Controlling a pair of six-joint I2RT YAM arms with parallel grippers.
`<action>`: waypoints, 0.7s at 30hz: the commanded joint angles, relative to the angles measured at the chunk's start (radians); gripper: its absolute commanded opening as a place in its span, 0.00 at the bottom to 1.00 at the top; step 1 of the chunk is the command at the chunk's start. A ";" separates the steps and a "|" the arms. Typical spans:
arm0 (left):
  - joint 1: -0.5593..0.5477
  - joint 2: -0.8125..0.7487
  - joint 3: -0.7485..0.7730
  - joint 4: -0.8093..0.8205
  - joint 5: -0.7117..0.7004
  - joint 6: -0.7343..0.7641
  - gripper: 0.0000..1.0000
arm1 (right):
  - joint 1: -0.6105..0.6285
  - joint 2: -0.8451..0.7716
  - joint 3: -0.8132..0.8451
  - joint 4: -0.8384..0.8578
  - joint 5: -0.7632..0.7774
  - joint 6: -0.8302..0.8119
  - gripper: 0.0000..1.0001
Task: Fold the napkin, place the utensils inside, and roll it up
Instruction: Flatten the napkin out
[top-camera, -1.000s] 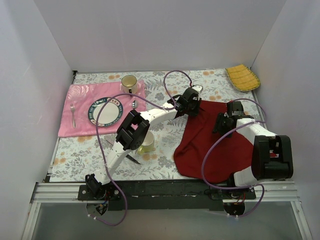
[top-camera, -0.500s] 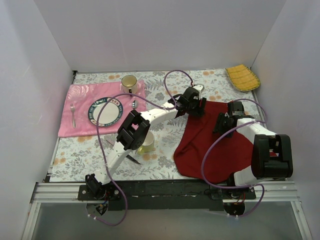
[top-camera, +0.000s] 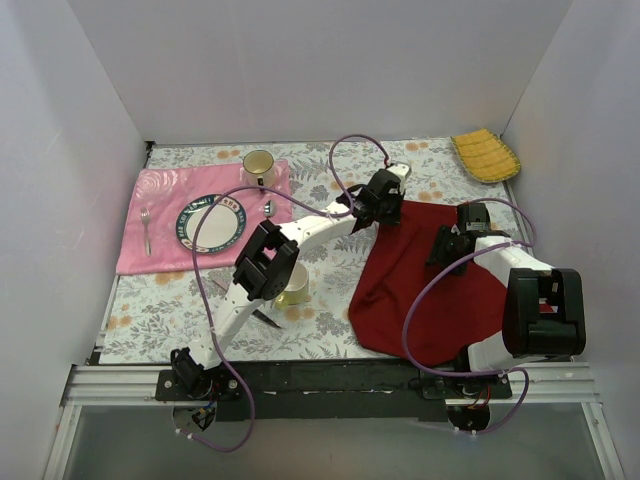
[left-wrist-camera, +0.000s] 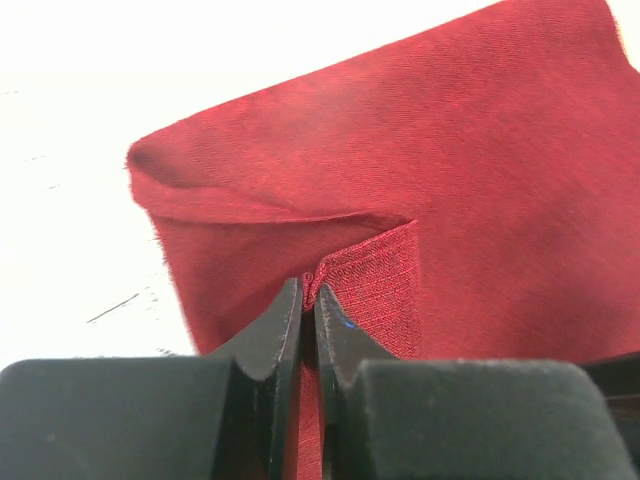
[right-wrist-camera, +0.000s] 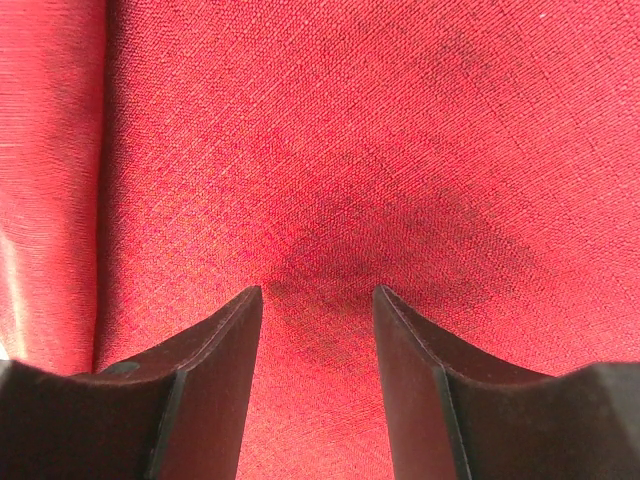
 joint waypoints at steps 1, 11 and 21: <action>0.022 -0.159 -0.046 -0.036 -0.186 0.016 0.00 | -0.010 0.026 -0.011 0.002 0.029 0.005 0.57; 0.209 -0.414 -0.350 -0.254 -0.518 -0.156 0.00 | -0.050 0.041 -0.006 -0.010 0.139 0.023 0.57; 0.246 -0.468 -0.359 -0.280 -0.412 -0.131 0.66 | 0.079 0.009 0.202 -0.003 0.168 -0.041 0.60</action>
